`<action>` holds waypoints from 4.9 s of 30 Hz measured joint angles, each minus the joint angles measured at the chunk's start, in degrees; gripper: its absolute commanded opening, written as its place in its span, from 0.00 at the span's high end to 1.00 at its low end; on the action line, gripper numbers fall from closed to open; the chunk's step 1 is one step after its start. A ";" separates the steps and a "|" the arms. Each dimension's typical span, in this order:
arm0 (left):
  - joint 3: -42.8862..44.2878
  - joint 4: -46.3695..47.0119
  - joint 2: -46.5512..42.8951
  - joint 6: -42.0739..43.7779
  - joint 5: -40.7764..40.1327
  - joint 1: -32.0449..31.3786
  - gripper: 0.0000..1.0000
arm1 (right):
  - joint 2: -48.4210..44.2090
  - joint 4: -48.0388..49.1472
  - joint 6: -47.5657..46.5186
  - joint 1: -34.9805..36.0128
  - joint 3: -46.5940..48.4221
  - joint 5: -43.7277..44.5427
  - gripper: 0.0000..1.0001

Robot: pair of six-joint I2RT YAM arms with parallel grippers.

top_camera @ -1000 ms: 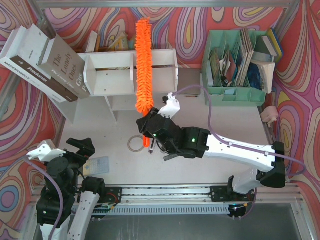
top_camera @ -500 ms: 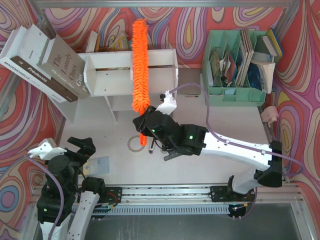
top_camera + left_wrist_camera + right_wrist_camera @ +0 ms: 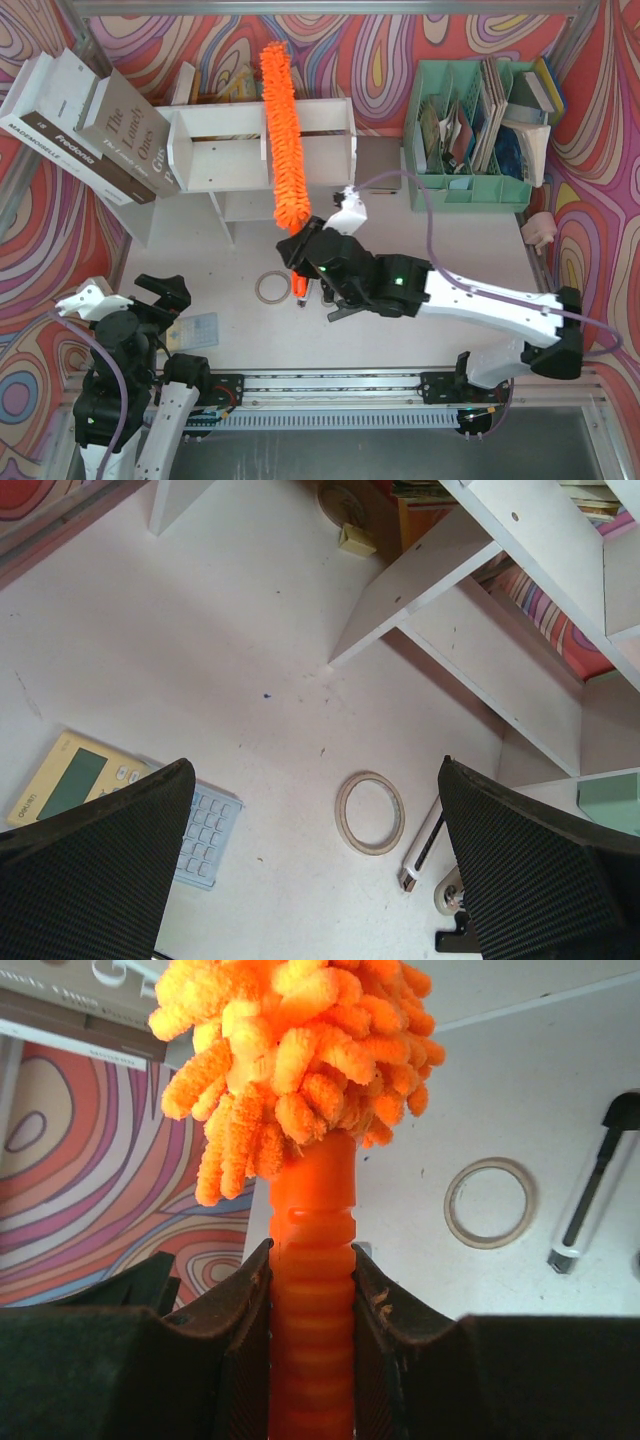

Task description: Dust the bookshelf with a duster

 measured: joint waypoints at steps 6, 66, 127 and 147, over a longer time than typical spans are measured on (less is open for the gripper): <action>0.00 0.00 0.00 0.00 0.00 0.00 0.02 | -8.76 -4.81 2.27 0.15 -2.89 6.64 1.00; 0.00 0.00 0.00 0.02 0.02 0.00 0.02 | -6.19 -1.64 -5.16 -6.27 -3.82 -5.25 1.00; 0.00 0.00 0.00 0.02 0.07 0.00 0.02 | 10.10 15.15 3.41 20.11 -5.55 1.97 1.00; 0.00 0.02 0.02 0.02 0.24 0.00 0.02 | 12.07 10.86 8.81 20.33 -3.91 2.91 1.00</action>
